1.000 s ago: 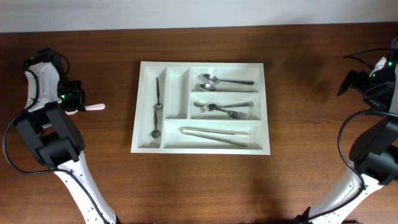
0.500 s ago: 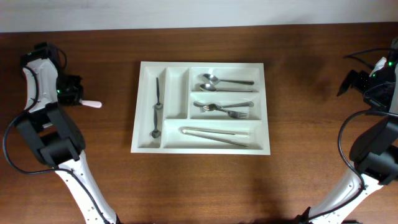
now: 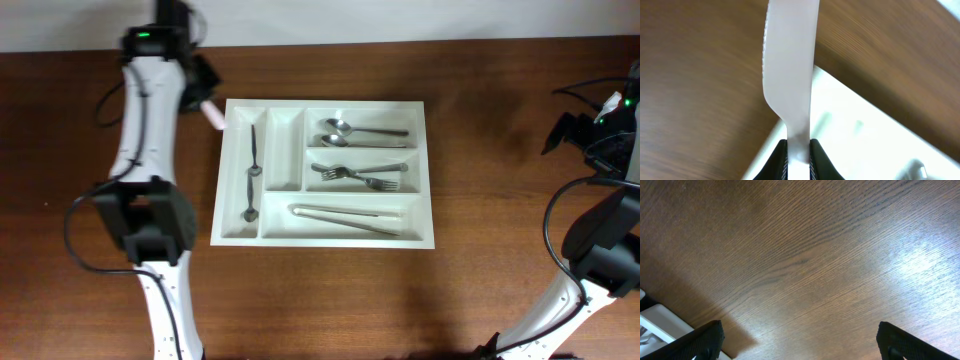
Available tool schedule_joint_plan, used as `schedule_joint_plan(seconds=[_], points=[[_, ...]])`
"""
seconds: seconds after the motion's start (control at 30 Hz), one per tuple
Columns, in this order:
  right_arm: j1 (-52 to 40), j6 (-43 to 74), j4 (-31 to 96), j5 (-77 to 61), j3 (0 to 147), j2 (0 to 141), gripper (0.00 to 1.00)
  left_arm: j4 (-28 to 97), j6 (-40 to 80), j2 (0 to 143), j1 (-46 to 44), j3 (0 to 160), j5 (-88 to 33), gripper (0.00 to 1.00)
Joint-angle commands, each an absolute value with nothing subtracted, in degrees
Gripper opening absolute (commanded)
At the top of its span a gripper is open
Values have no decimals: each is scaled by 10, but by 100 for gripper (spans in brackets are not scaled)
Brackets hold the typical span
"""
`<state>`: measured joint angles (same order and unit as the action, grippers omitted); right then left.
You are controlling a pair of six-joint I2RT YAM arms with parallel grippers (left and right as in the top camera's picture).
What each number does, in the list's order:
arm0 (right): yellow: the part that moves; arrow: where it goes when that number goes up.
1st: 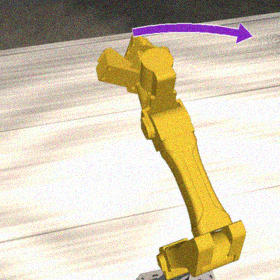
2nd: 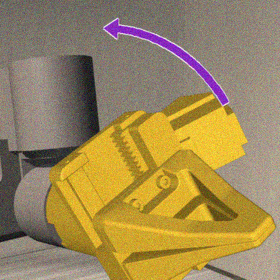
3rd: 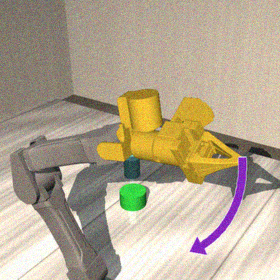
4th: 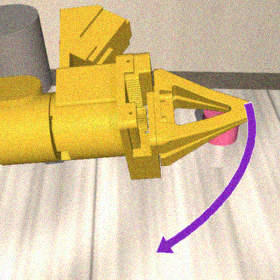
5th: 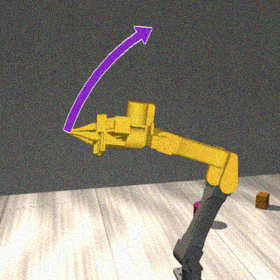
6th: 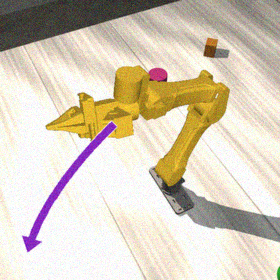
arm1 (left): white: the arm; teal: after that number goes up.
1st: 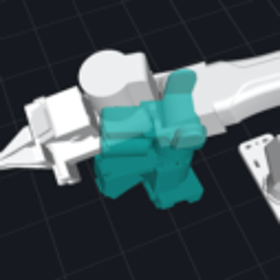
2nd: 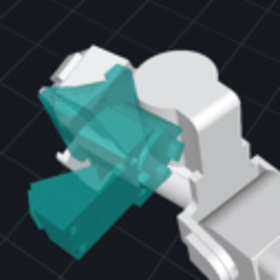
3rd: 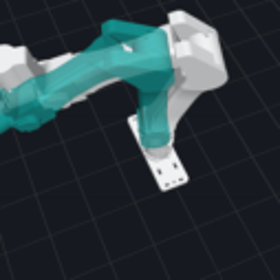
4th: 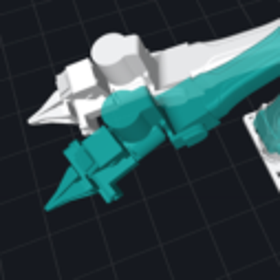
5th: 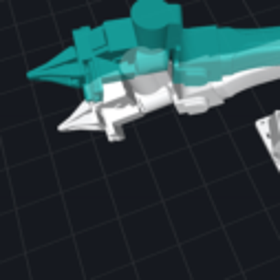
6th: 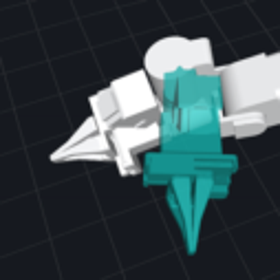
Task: Pack container
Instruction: 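Lift the knife with the left gripper and carry it over the tray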
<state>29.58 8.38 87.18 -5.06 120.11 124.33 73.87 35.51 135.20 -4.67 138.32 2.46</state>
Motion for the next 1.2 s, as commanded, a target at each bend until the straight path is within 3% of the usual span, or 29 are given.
schedule_joint_plan(seconds=[0.0, 0.27, 0.9, 1.07, 1.17], points=[[293, 79, 872, -54, 1209, 1229, 99, 741, 283, 1336, -108, 1389, 33, 2], [293, 79, 872, -54, 1209, 1229, 99, 762, 221, 1336, -187, 1389, 68, 2], [293, 79, 872, -54, 1209, 1229, 99, 845, 179, 1339, -206, 1388, 69, 3], [293, 79, 872, -54, 1209, 1229, 99, 844, 179, 1339, -210, 1388, 69, 11], [293, 79, 872, -54, 1209, 1229, 99, 844, 179, 1339, -209, 1388, 69, 20]])
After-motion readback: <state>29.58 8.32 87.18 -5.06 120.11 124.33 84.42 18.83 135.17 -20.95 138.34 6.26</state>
